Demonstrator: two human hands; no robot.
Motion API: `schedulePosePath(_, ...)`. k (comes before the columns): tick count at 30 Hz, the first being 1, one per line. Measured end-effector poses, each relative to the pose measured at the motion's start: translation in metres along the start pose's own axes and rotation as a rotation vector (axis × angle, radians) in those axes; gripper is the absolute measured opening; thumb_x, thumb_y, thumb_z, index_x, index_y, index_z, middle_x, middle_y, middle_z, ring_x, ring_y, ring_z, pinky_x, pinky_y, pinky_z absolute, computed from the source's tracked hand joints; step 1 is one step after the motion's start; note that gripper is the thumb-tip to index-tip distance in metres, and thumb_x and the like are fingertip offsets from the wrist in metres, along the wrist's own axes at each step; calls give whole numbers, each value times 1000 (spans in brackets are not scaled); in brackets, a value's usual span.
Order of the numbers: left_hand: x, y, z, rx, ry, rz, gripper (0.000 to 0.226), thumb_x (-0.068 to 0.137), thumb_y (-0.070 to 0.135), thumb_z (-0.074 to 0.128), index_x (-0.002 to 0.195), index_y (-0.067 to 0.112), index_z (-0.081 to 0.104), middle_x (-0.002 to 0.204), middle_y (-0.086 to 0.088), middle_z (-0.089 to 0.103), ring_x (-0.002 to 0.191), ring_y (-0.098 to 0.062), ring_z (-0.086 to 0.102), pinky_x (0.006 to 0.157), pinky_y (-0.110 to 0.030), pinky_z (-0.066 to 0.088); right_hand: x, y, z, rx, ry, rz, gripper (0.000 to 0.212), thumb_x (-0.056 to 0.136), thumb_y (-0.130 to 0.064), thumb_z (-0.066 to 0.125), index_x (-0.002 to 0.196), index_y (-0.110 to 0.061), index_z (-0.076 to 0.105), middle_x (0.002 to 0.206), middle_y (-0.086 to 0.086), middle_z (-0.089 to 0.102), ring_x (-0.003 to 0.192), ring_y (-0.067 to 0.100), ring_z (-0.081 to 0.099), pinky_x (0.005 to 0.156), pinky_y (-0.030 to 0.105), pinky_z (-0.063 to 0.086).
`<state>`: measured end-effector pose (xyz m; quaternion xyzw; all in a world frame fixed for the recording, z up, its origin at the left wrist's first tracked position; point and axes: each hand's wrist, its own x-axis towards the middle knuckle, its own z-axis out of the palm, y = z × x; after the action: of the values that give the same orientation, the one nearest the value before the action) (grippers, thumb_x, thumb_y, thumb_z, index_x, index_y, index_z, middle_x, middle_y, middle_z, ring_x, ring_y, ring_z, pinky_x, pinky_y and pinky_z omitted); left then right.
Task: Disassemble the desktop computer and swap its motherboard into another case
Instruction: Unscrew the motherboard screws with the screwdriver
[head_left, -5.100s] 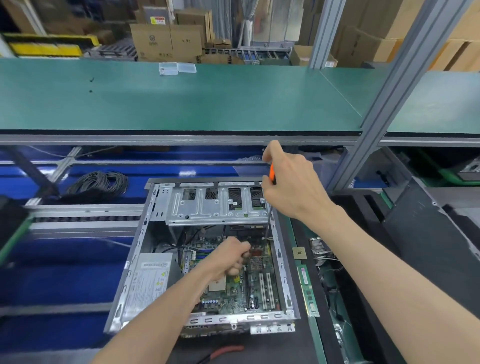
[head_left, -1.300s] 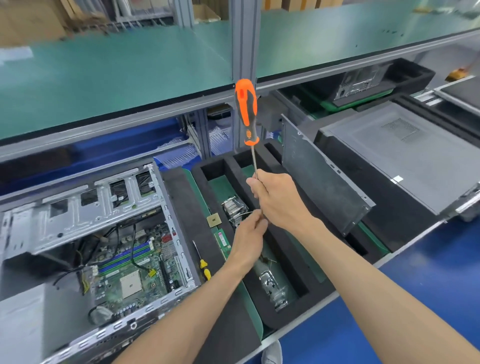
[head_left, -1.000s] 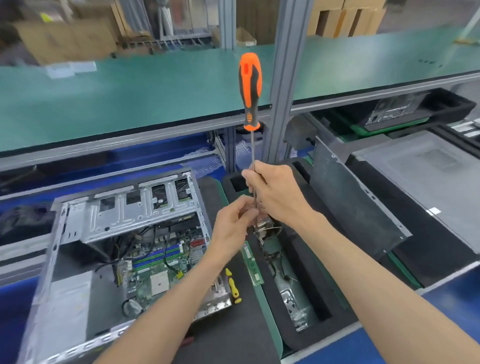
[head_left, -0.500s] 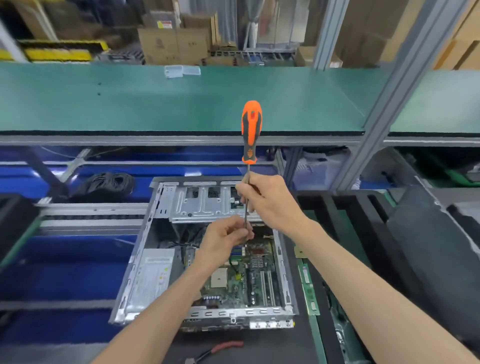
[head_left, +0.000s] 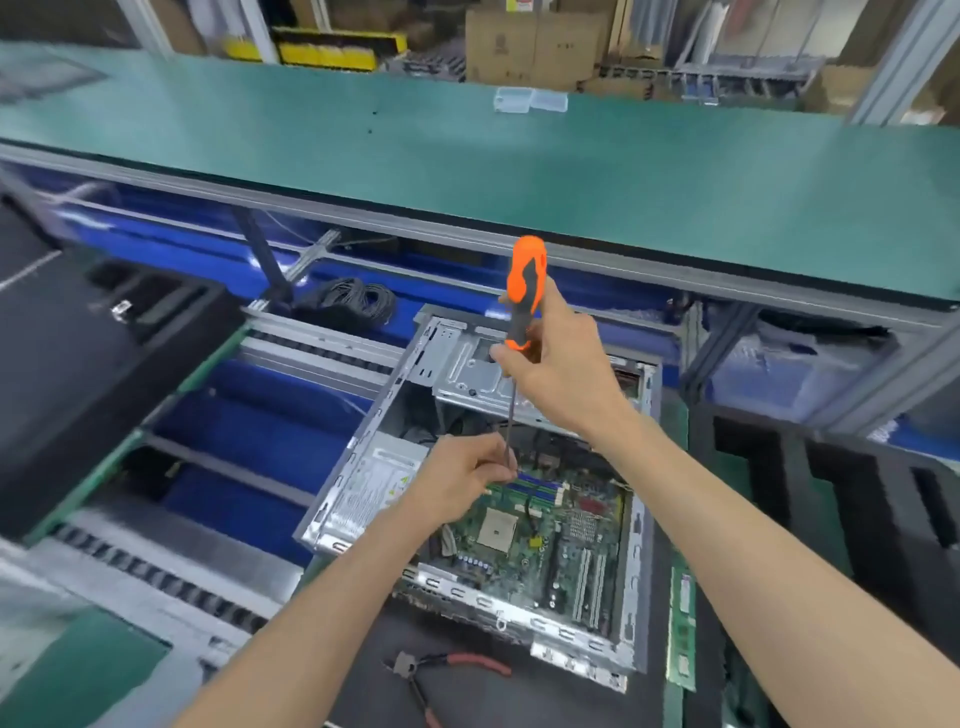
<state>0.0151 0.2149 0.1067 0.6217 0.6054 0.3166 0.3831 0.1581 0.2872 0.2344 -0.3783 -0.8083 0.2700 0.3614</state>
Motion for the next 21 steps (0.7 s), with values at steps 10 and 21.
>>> schedulePosePath(10, -22, -7, -15, 293, 138, -6, 4, 85, 18, 75, 84, 18, 71, 95, 16, 67, 95, 2, 60, 108, -23, 37, 7, -16, 10, 132, -99, -280, 64, 84, -34, 68, 136, -27, 32, 81, -10, 59, 56, 13, 51, 55, 22, 36)
schedulePosePath(21, -41, -5, -32, 99, 212, -39, 20, 73, 14, 87, 75, 31, 76, 103, 19, 69, 113, 0, 54, 112, -37, 37, 6, -22, 35, 158, -172, -380, 59, 91, -15, 63, 137, -28, 29, 62, 11, 42, 50, 21, 45, 49, 38, 38)
